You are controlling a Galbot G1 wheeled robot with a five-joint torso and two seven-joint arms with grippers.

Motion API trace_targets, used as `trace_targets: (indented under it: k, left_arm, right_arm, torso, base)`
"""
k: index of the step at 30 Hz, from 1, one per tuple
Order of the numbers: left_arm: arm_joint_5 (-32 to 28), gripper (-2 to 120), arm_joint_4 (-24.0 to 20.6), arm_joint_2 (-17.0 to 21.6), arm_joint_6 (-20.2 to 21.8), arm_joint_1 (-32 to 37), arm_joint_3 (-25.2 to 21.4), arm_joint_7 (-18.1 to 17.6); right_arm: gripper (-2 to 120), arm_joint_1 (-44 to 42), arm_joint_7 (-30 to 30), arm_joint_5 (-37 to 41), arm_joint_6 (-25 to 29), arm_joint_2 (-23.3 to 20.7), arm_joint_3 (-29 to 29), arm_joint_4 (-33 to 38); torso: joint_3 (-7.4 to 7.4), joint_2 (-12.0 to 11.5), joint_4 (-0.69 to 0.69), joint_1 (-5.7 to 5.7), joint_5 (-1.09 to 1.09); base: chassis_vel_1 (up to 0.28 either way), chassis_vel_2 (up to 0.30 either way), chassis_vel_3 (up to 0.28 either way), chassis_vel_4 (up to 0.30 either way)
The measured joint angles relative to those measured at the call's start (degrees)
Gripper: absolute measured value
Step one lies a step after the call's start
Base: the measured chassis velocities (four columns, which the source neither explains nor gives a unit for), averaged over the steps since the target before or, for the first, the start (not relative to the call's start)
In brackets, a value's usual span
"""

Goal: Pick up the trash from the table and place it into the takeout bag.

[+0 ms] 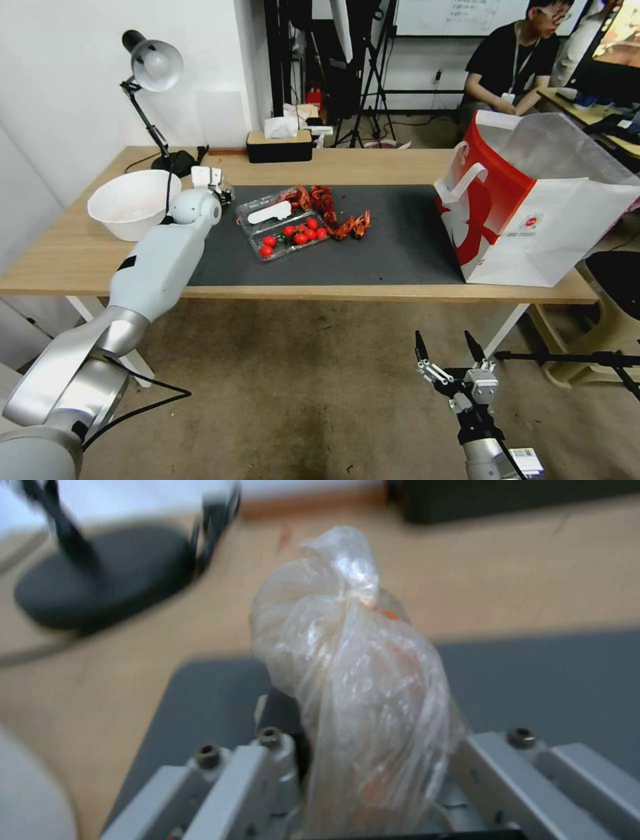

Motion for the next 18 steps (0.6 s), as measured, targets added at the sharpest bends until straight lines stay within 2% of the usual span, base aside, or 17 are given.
trace_targets:
  k: [2,4,6,7,8,10,11,13,14,15,17,18]
  left_arm:
    - [-1.2,11,-1.9,0.6,-4.6,0.7,0.3,2.7]
    - [-1.6,9,-2.6,0.7,-6.2,0.9,0.3,3.8]
    - [-2.3,5,-4.6,1.2,-14.5,1.6,1.1,10.0]
    - [-2.3,5,-4.6,1.2,-14.5,1.6,1.1,10.0]
    - [-2.5,5,-4.9,1.2,-16.3,1.6,1.4,11.2]
    - [-4.1,5,-6.3,1.2,-23.4,1.7,2.3,17.6]
    - [-4.1,5,-6.3,1.2,-23.4,1.7,2.3,17.6]
    - [-4.4,5,-7.3,1.2,-26.3,1.6,3.1,21.3]
    - [-4.0,5,-8.8,1.3,-29.2,1.2,4.6,25.2]
    - [-4.0,5,-8.8,1.3,-29.2,1.2,4.6,25.2]
    - [-3.7,5,-11.2,1.3,-32.0,0.1,7.1,28.5]
    - [-3.7,5,-11.2,1.3,-32.0,0.1,7.1,28.5]
  right_arm:
    - [100,0.0,0.0,0.0,-0.1,-0.1,0.0,0.3]
    - [100,0.0,0.0,0.0,-0.1,-0.1,0.0,0.4]
    - [100,-0.1,0.0,-0.1,-0.1,-0.1,0.0,0.5]
    - [100,-0.1,0.0,-0.1,-0.1,-0.1,0.0,0.5]
    - [100,-0.1,0.0,-0.1,-0.1,-0.1,0.0,0.6]
    - [100,-0.5,0.1,-0.1,-0.1,0.1,0.0,0.8]
    - [100,-0.5,0.1,-0.1,-0.1,0.1,0.0,0.8]
    - [100,-0.7,0.1,-0.1,-0.1,0.1,0.1,0.9]
    - [100,-0.9,0.1,-0.1,-0.1,0.2,0.3,1.0]
    - [100,-0.9,0.1,-0.1,-0.1,0.2,0.3,1.0]
    - [100,-1.1,0.1,-0.1,-0.1,0.2,0.5,1.1]
    - [100,-1.1,0.1,-0.1,-0.1,0.2,0.5,1.1]
  torso:
    - [0.00,0.0,0.00,0.00,0.00]
    - [0.00,0.0,0.00,0.00,0.01]
    - [0.00,0.0,-0.01,0.00,0.01]
    - [0.00,0.0,-0.01,0.00,0.01]
    - [0.00,0.0,-0.01,0.00,0.01]
    - [0.00,0.0,-0.01,0.00,0.02]
    - [0.00,0.0,-0.01,0.00,0.02]
    - [0.00,0.0,0.00,0.01,0.01]
    - [0.00,0.0,-0.02,0.00,0.01]
    - [0.00,0.0,-0.02,0.00,0.01]
    - [0.00,0.0,-0.01,0.00,0.01]
    - [0.00,0.0,-0.01,0.00,0.01]
  base:
    - [0.000,0.000,0.000,0.000]
    - [0.000,0.000,0.000,0.000]
    - [0.000,0.000,0.000,0.000]
    - [0.000,0.000,0.000,0.000]
    - [0.000,0.000,0.000,0.000]
    - [0.000,0.000,0.000,0.000]
    - [0.000,0.000,0.000,0.000]
    - [0.000,0.000,0.000,0.000]
    - [0.000,0.000,0.000,0.000]
    - [0.000,0.000,0.000,0.000]
    - [0.000,0.000,0.000,0.000]
    - [0.000,0.000,0.000,0.000]
